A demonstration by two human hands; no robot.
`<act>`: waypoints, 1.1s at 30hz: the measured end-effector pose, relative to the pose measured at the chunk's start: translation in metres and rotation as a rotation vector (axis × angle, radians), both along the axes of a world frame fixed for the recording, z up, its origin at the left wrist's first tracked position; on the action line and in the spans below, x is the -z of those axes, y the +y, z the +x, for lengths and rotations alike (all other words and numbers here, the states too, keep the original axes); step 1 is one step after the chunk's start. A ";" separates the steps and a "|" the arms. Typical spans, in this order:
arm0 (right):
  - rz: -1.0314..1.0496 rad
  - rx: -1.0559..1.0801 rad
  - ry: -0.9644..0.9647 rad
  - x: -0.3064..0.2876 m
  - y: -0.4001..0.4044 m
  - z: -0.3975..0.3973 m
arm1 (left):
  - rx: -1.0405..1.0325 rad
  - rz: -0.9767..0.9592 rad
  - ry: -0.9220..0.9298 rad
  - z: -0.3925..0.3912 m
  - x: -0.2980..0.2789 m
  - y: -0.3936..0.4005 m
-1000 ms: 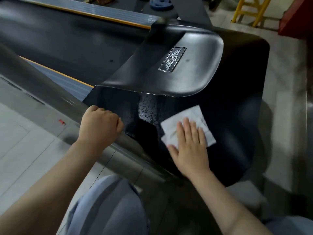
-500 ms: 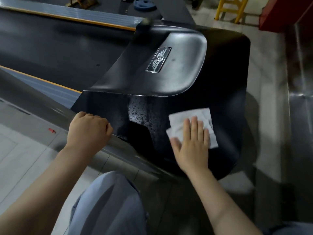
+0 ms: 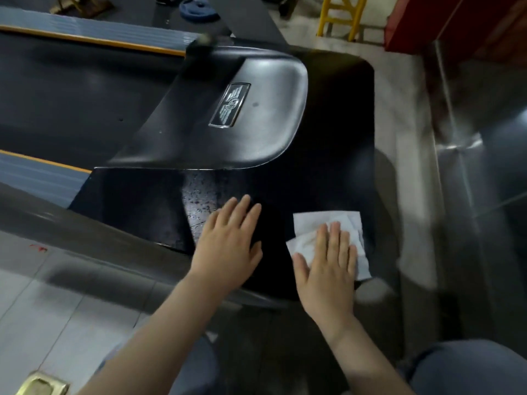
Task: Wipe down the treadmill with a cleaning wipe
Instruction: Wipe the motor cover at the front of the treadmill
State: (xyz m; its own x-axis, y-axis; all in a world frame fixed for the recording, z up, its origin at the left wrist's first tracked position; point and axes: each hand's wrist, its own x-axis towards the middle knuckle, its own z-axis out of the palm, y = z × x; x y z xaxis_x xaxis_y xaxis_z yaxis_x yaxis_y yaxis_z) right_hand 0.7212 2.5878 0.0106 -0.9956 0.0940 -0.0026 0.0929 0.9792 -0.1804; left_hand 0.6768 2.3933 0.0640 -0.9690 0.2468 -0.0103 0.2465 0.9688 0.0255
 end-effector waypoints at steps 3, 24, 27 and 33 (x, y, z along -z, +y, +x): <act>-0.058 -0.113 0.008 -0.013 -0.025 -0.079 | 0.034 0.038 0.017 0.001 0.017 0.015; -0.183 -0.078 -0.097 -0.021 0.015 -0.171 | 0.046 0.152 0.093 0.006 0.056 0.009; -0.215 0.037 -0.010 -0.006 0.042 -0.120 | 0.026 0.193 0.107 0.003 0.056 0.011; -0.270 0.306 -0.087 0.000 0.051 -0.050 | 0.002 0.250 0.164 -0.014 0.056 0.011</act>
